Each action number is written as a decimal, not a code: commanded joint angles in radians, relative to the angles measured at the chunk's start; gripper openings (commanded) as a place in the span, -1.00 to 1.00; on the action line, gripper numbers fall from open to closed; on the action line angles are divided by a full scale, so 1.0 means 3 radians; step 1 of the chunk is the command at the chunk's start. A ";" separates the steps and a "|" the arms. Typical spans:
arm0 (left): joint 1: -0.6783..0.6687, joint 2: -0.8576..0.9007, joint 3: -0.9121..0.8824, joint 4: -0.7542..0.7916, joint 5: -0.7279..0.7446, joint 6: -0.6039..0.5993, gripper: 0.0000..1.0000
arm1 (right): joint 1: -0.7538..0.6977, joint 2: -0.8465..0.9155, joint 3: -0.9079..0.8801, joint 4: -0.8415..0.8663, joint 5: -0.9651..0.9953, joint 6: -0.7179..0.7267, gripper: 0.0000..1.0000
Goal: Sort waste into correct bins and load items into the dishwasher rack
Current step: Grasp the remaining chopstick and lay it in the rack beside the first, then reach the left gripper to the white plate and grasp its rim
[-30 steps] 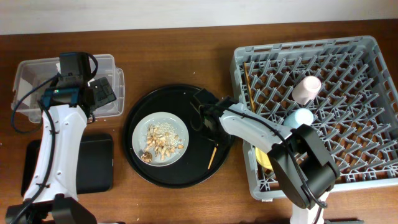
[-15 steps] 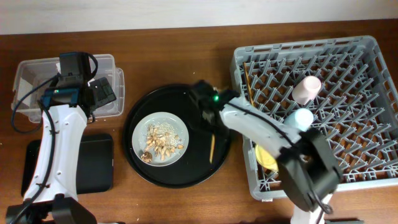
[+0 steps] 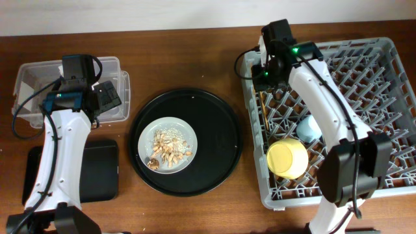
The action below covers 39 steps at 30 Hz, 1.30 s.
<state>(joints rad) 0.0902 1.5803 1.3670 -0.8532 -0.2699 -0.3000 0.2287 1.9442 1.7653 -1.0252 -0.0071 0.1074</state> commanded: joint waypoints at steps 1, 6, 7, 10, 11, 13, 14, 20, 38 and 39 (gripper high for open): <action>-0.0006 -0.0033 0.0015 -0.0003 -0.0024 -0.0034 0.99 | 0.0000 0.0015 0.0006 -0.0108 -0.0067 0.0017 -0.21; -0.0006 -0.0033 0.0015 -0.0003 -0.0024 -0.0034 0.98 | -0.0001 -0.0239 0.0008 -0.0292 -0.0429 0.0211 -0.18; -0.0006 -0.0033 0.0015 -0.0003 -0.0024 -0.0034 0.98 | -0.0004 -0.0323 0.0008 -0.0291 -0.0427 0.0278 -0.17; -0.0006 -0.0033 0.0015 -0.0003 -0.0024 -0.0034 0.98 | -0.0399 -0.1001 0.0008 -0.0483 -0.0413 0.0308 0.97; -0.0006 -0.0033 0.0015 -0.0003 -0.0024 -0.0034 0.99 | -0.0657 -0.1198 0.0008 -0.0579 -0.0412 0.0308 0.97; -0.0006 -0.0033 0.0015 -0.0003 -0.0024 -0.0034 0.98 | -0.1339 -0.1475 0.0008 -0.0763 -0.0376 0.0306 0.97; -0.0006 -0.0033 0.0015 -0.0003 -0.0024 -0.0034 0.98 | -0.1665 -0.1532 0.0008 -0.0861 -0.0379 0.0308 0.97; -0.0006 -0.0033 0.0015 -0.0003 -0.0024 -0.0034 0.98 | -0.2537 -0.1498 0.0008 -0.1106 -0.0378 0.0306 0.97; -0.1230 0.0029 0.0005 -0.0537 0.1972 0.0047 0.98 | -0.2534 -0.1498 0.0008 -0.1106 -0.0378 0.0306 0.97; -0.1573 0.0109 0.0005 -0.0514 0.1523 -0.0158 0.98 | -0.2534 -0.1498 0.0008 -0.1106 -0.0378 0.0306 0.97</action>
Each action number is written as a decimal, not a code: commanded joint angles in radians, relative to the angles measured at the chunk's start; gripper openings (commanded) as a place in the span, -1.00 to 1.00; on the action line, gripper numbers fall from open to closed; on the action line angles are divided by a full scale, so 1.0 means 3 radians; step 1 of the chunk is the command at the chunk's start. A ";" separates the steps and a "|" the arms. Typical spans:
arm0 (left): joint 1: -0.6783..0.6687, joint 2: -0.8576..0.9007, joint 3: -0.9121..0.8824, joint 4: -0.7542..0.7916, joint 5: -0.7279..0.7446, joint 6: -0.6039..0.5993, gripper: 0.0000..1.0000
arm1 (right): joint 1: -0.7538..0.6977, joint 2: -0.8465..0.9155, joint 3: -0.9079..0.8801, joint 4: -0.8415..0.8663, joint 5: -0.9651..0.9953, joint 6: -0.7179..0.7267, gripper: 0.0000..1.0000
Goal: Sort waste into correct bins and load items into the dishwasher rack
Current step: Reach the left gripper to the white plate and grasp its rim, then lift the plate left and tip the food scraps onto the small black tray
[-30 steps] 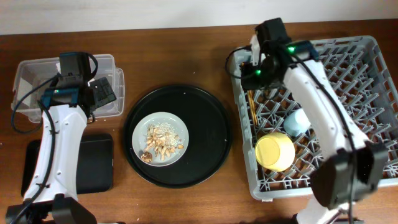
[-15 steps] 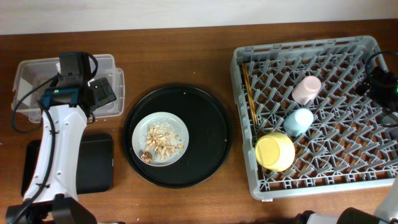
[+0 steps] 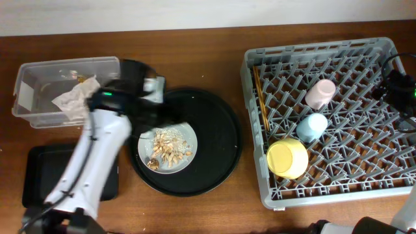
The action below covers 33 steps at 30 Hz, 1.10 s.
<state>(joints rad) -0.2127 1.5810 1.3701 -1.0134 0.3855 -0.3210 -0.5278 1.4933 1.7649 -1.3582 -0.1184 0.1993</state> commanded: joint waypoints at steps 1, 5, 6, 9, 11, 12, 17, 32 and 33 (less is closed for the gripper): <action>-0.0880 0.0243 -0.0005 0.0039 -0.1114 -0.0304 0.98 | -0.0013 0.0005 0.0009 0.0004 -0.0006 0.0000 0.97; -0.1551 0.0894 -0.0005 0.0058 -0.1822 -0.0582 0.13 | -0.0013 0.0005 0.0009 0.0004 -0.0006 0.0000 0.97; -0.1617 0.1022 -0.0005 0.0056 -0.1976 -0.0722 -0.01 | -0.0013 0.0005 0.0009 0.0004 -0.0006 0.0000 0.97; -0.1638 0.1314 -0.0005 0.0149 -0.2085 -0.0903 -0.13 | -0.0013 0.0005 0.0009 0.0004 -0.0006 0.0000 0.97; -0.1638 0.1464 -0.0005 0.0197 -0.2085 -0.0903 -0.24 | -0.0013 0.0005 0.0009 0.0004 -0.0006 0.0000 0.97; -0.1638 0.1550 -0.0005 0.0200 -0.2085 -0.0902 -0.25 | -0.0013 0.0005 0.0009 0.0004 -0.0006 0.0000 0.97; -0.1638 0.1598 0.0004 0.0128 -0.2160 -0.0900 -0.87 | -0.0013 0.0005 0.0009 0.0004 -0.0006 0.0000 0.97; -0.0669 0.1170 0.1353 -0.1511 -0.2739 -0.1200 -0.98 | -0.0013 0.0005 0.0009 0.0004 -0.0006 0.0000 0.97; -0.0416 0.1035 0.1353 -0.1498 -0.2678 -0.1199 -0.98 | -0.0013 0.0005 0.0009 0.0004 -0.0006 0.0000 0.98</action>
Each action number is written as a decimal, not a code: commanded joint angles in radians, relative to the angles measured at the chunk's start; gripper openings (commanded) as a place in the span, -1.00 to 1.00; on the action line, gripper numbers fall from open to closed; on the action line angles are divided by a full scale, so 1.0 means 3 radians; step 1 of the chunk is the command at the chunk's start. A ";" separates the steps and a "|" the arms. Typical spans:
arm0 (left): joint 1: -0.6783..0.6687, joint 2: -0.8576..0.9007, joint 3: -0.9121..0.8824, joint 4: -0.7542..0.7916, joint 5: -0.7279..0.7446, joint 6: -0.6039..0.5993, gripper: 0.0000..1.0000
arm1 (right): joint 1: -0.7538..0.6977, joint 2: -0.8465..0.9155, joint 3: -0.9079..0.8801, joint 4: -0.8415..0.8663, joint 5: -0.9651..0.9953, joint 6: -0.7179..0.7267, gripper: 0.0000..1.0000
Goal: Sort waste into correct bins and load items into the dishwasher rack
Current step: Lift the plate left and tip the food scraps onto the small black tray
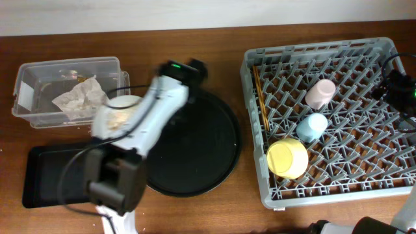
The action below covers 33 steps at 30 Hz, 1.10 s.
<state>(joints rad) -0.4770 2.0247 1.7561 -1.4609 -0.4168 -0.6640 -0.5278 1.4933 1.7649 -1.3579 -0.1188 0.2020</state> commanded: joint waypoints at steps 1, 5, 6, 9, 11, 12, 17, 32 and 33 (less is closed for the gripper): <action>0.0754 -0.0557 0.0066 0.0018 0.0104 -0.0050 -0.98 | -0.0013 0.0005 0.0009 0.0003 -0.0005 -0.0009 0.97; 0.1738 -0.0629 0.0065 0.0275 0.0902 0.0326 -0.98 | -0.0013 0.0005 0.0009 0.0003 -0.0005 -0.0009 0.97; 0.1860 -0.0629 0.0065 0.0289 0.0988 0.0326 -0.98 | -0.0013 0.0005 0.0009 0.0003 -0.0005 -0.0009 0.97; 0.2319 -0.0629 0.0062 0.0317 0.1497 0.0402 -0.98 | -0.0013 0.0005 0.0009 0.0003 -0.0005 -0.0009 0.97; 0.2511 -0.0629 0.0061 0.0323 0.1793 0.0492 -0.98 | -0.0013 0.0005 0.0009 0.0003 -0.0005 -0.0009 0.97; 0.2589 -0.0629 0.0061 0.0310 0.1892 0.0580 -0.98 | -0.0013 0.0005 0.0009 0.0003 -0.0005 -0.0009 0.97; 0.2928 -0.0629 0.0052 0.0301 0.2377 0.0790 -0.98 | -0.0013 0.0005 0.0009 0.0003 -0.0005 -0.0009 0.97; 0.3390 -0.0629 0.0031 0.0126 0.3375 0.1188 -0.98 | -0.0013 0.0005 0.0009 0.0003 -0.0005 -0.0009 0.97; 0.3390 -0.0629 0.0031 0.0116 0.3538 0.1263 -0.98 | -0.0013 0.0005 0.0009 0.0003 -0.0005 -0.0009 0.97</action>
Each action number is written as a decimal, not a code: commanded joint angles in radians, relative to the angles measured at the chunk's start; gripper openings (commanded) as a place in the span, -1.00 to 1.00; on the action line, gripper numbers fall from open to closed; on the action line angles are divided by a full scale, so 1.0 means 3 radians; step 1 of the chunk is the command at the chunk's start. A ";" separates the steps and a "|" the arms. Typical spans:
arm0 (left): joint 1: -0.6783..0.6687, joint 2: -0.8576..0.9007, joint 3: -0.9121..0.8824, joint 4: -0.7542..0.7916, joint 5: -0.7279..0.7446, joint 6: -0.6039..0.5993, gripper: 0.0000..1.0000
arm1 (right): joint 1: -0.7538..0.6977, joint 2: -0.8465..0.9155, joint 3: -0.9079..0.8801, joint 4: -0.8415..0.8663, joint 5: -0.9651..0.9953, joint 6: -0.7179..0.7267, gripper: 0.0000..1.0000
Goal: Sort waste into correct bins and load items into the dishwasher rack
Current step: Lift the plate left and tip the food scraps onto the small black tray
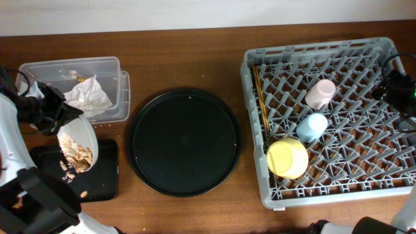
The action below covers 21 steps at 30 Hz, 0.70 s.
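Note:
My left gripper (60,117) is shut on the rim of the white plate (79,140). It holds the plate tilted steeply over the black bin (104,179) at the front left. Food scraps (79,158) lie at the plate's low edge and several have dropped into the bin. The clear bin (39,71) behind it holds crumpled paper (88,95). The grey dishwasher rack (383,182) on the right holds a pink cup (320,93), a blue cup (312,125), a yellow bowl (288,158) and chopsticks (260,97). My right gripper (398,88) sits at the rack's far right edge, its fingers unclear.
A round black tray (185,142) lies bare in the middle of the table between the bins and the rack. The wall runs along the back edge.
The left arm has gone from beside the round tray to the far left. The plate, then near the clear bin's right end, now tilts over the black bin with scraps spilling in.
First my left gripper was over the clear bin, my right over the rack's back left, the plate of scraps on the round tray. Then paper lay in the clear bin, the left gripper was at the plate, the right arm at the rack's right edge. Afterwards the plate had left the tray; now it tips over the black bin.

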<state>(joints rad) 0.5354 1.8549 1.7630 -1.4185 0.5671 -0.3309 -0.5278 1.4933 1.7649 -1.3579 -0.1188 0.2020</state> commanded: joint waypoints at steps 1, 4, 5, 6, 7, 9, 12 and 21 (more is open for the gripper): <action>0.0015 -0.0064 0.0008 -0.0020 0.0345 0.0175 -0.98 | -0.0013 0.0005 0.0009 0.0003 -0.0005 -0.0009 0.98; 0.0015 -0.0064 0.0004 -0.0062 0.0346 0.0177 -0.98 | -0.0013 0.0005 0.0009 0.0003 -0.0005 -0.0009 0.97; 0.0015 -0.0064 0.0004 -0.0076 0.0345 0.0177 -0.98 | -0.0013 0.0005 0.0009 0.0003 -0.0005 -0.0009 0.97; 0.0015 -0.0064 0.0004 -0.0116 0.0374 0.0177 -0.98 | -0.0013 0.0005 0.0009 0.0003 -0.0005 -0.0009 0.97; 0.0029 -0.0064 0.0004 -0.0121 0.0423 0.0189 -0.98 | -0.0013 0.0005 0.0009 0.0003 -0.0005 -0.0009 0.97; 0.0153 -0.0064 0.0004 -0.0126 0.0425 0.0189 -0.98 | -0.0013 0.0005 0.0009 0.0003 -0.0005 -0.0009 0.97; 0.0326 -0.0064 -0.0083 -0.0135 0.0598 0.0328 -0.98 | -0.0013 0.0005 0.0009 0.0003 -0.0005 -0.0009 0.97; 0.0757 -0.0064 -0.0640 -0.0121 0.1457 0.0842 -0.98 | -0.0013 0.0005 0.0009 0.0003 -0.0005 -0.0009 0.97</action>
<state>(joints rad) 0.7383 1.8545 1.5780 -1.4395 0.9031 -0.1562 -0.5278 1.4933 1.7653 -1.3579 -0.1188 0.2020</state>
